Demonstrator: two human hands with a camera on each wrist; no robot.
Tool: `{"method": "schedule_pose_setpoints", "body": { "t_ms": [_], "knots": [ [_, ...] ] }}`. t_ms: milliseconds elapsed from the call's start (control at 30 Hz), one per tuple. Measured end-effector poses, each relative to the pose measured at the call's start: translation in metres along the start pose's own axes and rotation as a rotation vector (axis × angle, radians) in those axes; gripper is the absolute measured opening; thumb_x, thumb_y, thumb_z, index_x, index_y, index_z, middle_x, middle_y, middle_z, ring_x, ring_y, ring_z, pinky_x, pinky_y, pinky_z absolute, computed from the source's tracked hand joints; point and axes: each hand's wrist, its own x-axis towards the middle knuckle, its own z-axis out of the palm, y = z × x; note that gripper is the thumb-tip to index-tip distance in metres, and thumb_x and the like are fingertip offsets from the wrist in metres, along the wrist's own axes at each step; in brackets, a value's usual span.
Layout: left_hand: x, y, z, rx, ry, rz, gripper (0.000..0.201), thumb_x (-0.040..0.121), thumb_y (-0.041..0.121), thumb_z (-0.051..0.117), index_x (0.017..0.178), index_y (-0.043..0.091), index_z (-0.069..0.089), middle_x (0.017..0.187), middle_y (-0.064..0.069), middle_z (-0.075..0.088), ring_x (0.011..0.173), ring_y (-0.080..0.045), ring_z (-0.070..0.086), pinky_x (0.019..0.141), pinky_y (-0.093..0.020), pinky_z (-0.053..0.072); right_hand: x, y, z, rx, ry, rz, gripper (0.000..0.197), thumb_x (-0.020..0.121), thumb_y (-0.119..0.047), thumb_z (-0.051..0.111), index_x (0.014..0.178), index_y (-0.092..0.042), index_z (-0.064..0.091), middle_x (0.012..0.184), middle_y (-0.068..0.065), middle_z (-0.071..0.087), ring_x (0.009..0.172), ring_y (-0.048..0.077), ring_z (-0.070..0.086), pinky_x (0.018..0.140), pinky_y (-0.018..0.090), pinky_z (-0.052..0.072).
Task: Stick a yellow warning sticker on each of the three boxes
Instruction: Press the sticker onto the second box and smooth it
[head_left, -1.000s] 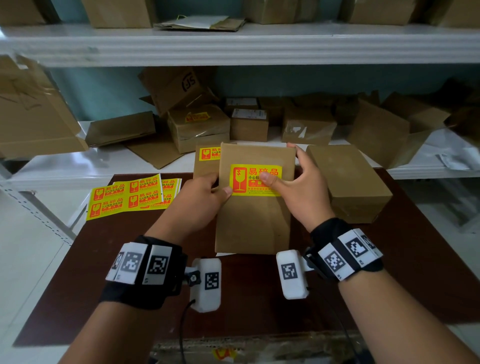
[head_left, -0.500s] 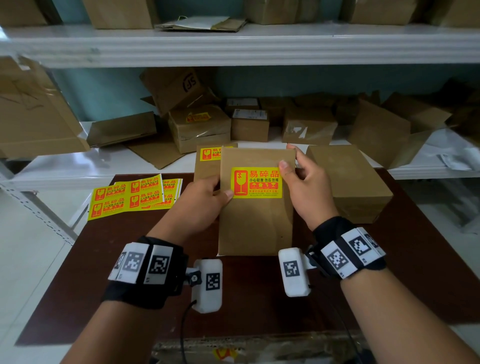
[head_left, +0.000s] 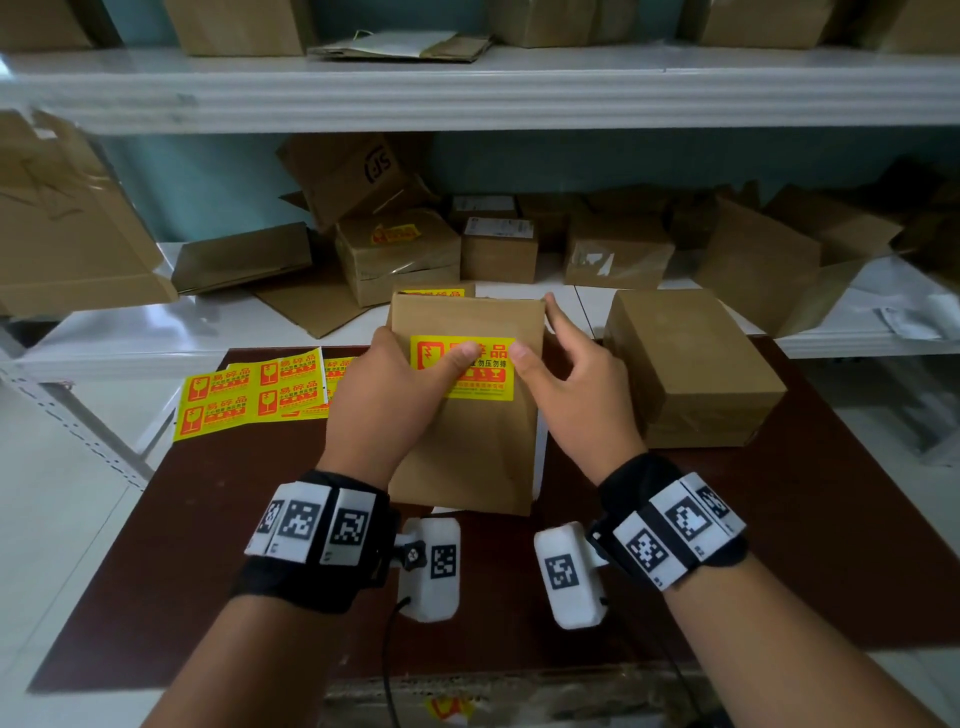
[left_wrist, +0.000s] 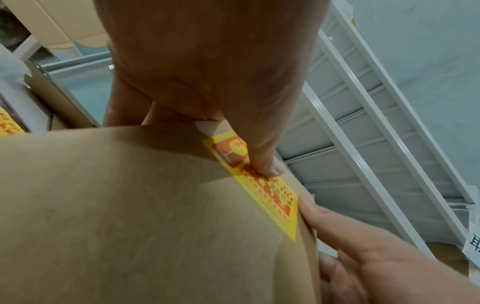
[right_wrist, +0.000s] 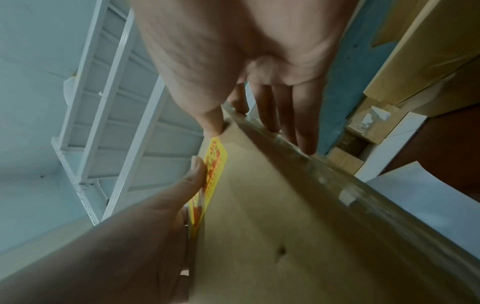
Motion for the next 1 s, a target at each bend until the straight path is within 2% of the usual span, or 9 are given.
{"method": "schedule_pose_setpoints", "body": {
  "t_ms": [100, 267, 367, 467, 633, 767, 900, 967, 1000],
  "knots": [
    [0.0, -0.003, 0.0, -0.016, 0.023, 0.017, 0.065, 0.082, 0.076, 0.052, 0.107, 0.017, 0.055, 0.09, 0.003, 0.062, 0.086, -0.021, 0.061, 0.071, -0.04, 0.052, 0.001, 0.003, 0.001, 0.015, 0.006, 0.002, 0.071, 0.095, -0.046, 0.063, 0.157, -0.029, 0.031, 0.123, -0.024, 0.058, 0.118, 0.002, 0.06, 0.102, 0.032, 0.054],
    [0.002, -0.01, 0.009, -0.197, 0.034, 0.021, 0.049, 0.092, 0.065, 0.049, 0.101, 0.018, 0.058, 0.091, 0.001, 0.065, 0.09, -0.023, 0.062, 0.08, -0.046, 0.053, 0.002, 0.005, 0.001, -0.007, 0.022, 0.009, 0.068, 0.096, -0.046, 0.06, 0.156, -0.035, 0.031, 0.139, -0.006, 0.062, 0.121, 0.009, 0.061, 0.099, 0.04, 0.056],
    [0.004, -0.014, 0.012, -0.225, 0.033, 0.018, 0.045, 0.097, 0.06, 0.047, 0.09, 0.016, 0.056, 0.086, -0.003, 0.063, 0.086, -0.024, 0.061, 0.075, -0.044, 0.05, 0.001, 0.006, 0.001, -0.002, 0.018, 0.022, 0.067, 0.097, -0.043, 0.06, 0.156, -0.034, 0.03, 0.14, -0.004, 0.062, 0.12, 0.01, 0.061, 0.098, 0.04, 0.057],
    [0.006, -0.015, 0.013, -0.245, 0.034, 0.035, 0.041, 0.1, 0.054, 0.045, 0.09, 0.016, 0.058, 0.087, -0.003, 0.064, 0.084, -0.021, 0.061, 0.067, -0.037, 0.044, 0.002, 0.007, -0.001, 0.0, 0.013, 0.03, 0.067, 0.097, -0.045, 0.059, 0.156, -0.036, 0.03, 0.14, -0.004, 0.062, 0.12, 0.011, 0.061, 0.098, 0.042, 0.057],
    [0.004, -0.011, 0.014, -0.261, 0.053, 0.078, 0.037, 0.103, 0.044, 0.046, 0.073, 0.024, 0.054, 0.074, 0.0, 0.06, 0.071, -0.015, 0.056, 0.057, -0.031, 0.033, 0.005, 0.008, -0.006, 0.001, 0.02, 0.041, 0.063, 0.099, -0.042, 0.058, 0.156, -0.034, 0.032, 0.142, -0.004, 0.06, 0.124, 0.01, 0.059, 0.103, 0.041, 0.053],
    [0.005, -0.014, 0.014, -0.297, 0.02, 0.084, 0.045, 0.104, 0.042, 0.044, 0.079, 0.012, 0.067, 0.078, -0.006, 0.068, 0.073, -0.018, 0.062, 0.061, -0.032, 0.042, 0.005, 0.009, -0.008, 0.023, 0.001, 0.055, 0.062, 0.1, -0.041, 0.056, 0.156, -0.033, 0.032, 0.141, -0.006, 0.061, 0.123, 0.009, 0.059, 0.103, 0.041, 0.053],
    [0.007, -0.012, 0.01, -0.309, -0.005, 0.035, 0.052, 0.107, 0.04, 0.037, 0.083, 0.006, 0.069, 0.078, -0.008, 0.068, 0.071, -0.018, 0.061, 0.06, -0.03, 0.042, 0.005, 0.012, -0.008, 0.053, 0.004, 0.063, 0.062, 0.099, -0.04, 0.058, 0.156, -0.031, 0.034, 0.145, -0.005, 0.059, 0.131, 0.011, 0.056, 0.108, 0.043, 0.05],
    [0.008, -0.011, 0.008, -0.291, -0.026, 0.021, 0.057, 0.107, 0.043, 0.032, 0.087, 0.004, 0.068, 0.08, -0.009, 0.068, 0.074, -0.022, 0.062, 0.063, -0.031, 0.044, 0.005, 0.012, -0.01, 0.073, 0.016, 0.066, 0.062, 0.099, -0.038, 0.06, 0.155, -0.029, 0.036, 0.146, -0.005, 0.058, 0.131, 0.007, 0.054, 0.109, 0.037, 0.05],
    [0.009, -0.011, 0.008, -0.285, -0.051, 0.033, 0.058, 0.106, 0.046, 0.032, 0.088, 0.005, 0.069, 0.082, -0.008, 0.069, 0.076, -0.022, 0.063, 0.066, -0.033, 0.047, 0.005, 0.012, -0.011, 0.08, 0.019, 0.064, 0.062, 0.098, -0.036, 0.061, 0.155, -0.028, 0.036, 0.145, -0.005, 0.058, 0.128, 0.004, 0.055, 0.107, 0.03, 0.05]
  ]
}}
